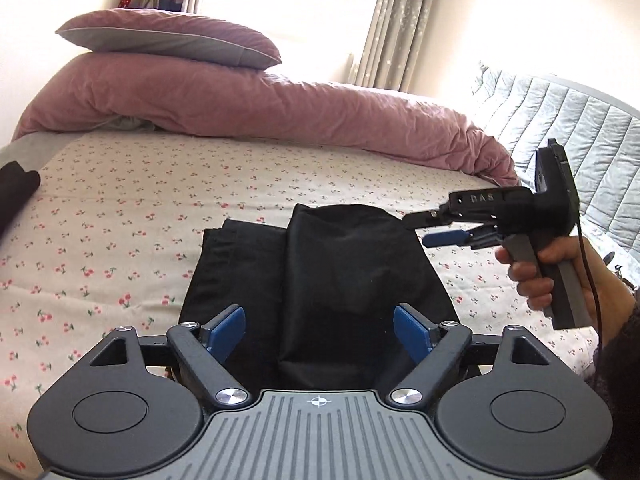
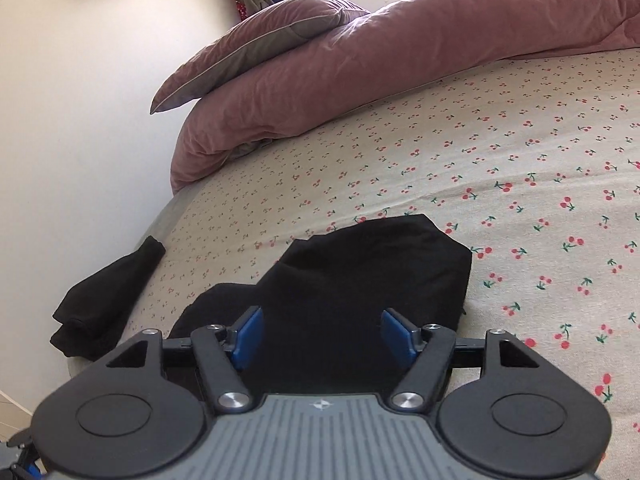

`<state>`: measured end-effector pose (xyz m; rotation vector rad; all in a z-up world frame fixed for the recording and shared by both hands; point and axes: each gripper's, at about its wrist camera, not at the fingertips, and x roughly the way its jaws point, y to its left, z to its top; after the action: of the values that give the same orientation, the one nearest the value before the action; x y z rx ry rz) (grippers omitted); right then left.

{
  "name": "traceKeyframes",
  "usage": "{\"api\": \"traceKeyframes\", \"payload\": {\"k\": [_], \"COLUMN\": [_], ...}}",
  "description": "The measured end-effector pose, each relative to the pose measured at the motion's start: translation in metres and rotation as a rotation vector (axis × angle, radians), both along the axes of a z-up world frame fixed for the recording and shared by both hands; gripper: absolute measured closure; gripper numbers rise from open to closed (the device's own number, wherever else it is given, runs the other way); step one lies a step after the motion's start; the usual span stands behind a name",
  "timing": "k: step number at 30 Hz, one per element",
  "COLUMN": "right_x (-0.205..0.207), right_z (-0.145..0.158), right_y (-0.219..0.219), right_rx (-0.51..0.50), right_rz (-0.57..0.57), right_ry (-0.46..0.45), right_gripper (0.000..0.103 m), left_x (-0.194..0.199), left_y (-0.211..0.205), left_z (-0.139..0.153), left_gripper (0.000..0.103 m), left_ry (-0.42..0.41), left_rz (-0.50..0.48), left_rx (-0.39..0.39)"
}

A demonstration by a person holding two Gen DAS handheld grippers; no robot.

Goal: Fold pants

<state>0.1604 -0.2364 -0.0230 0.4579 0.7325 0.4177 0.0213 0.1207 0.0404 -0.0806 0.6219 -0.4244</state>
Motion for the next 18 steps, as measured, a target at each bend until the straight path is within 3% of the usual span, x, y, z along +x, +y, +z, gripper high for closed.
{"api": "traceKeyframes", "payload": {"k": [7, 10, 12, 14, 16, 18], "right_x": [-0.029, -0.035, -0.039, -0.043, -0.044, -0.044], "right_z": [-0.015, -0.025, -0.029, -0.031, -0.033, -0.038], "right_y": [-0.004, 0.000, 0.004, 0.007, 0.010, 0.011], "right_rx": [-0.022, -0.035, -0.071, -0.116, -0.138, -0.142], "right_rz": [0.012, 0.026, 0.035, 0.047, 0.059, 0.073], "right_ry": [0.001, 0.027, 0.025, 0.017, 0.010, 0.021], "right_gripper": [0.031, 0.031, 0.030, 0.030, 0.030, 0.030], "left_x": [0.076, 0.102, 0.118, 0.127, 0.132, 0.134], "left_y": [-0.016, -0.022, -0.024, -0.025, -0.027, -0.029], "left_z": [-0.022, -0.036, -0.048, -0.057, -0.061, -0.061], "left_gripper": [0.027, 0.042, 0.062, 0.073, 0.074, 0.084], "left_ry": [0.096, 0.147, 0.198, 0.241, 0.247, 0.251], "left_rz": [-0.021, -0.023, -0.036, -0.049, -0.059, -0.065], "left_rx": [-0.038, -0.058, -0.085, -0.095, -0.095, -0.098]}}
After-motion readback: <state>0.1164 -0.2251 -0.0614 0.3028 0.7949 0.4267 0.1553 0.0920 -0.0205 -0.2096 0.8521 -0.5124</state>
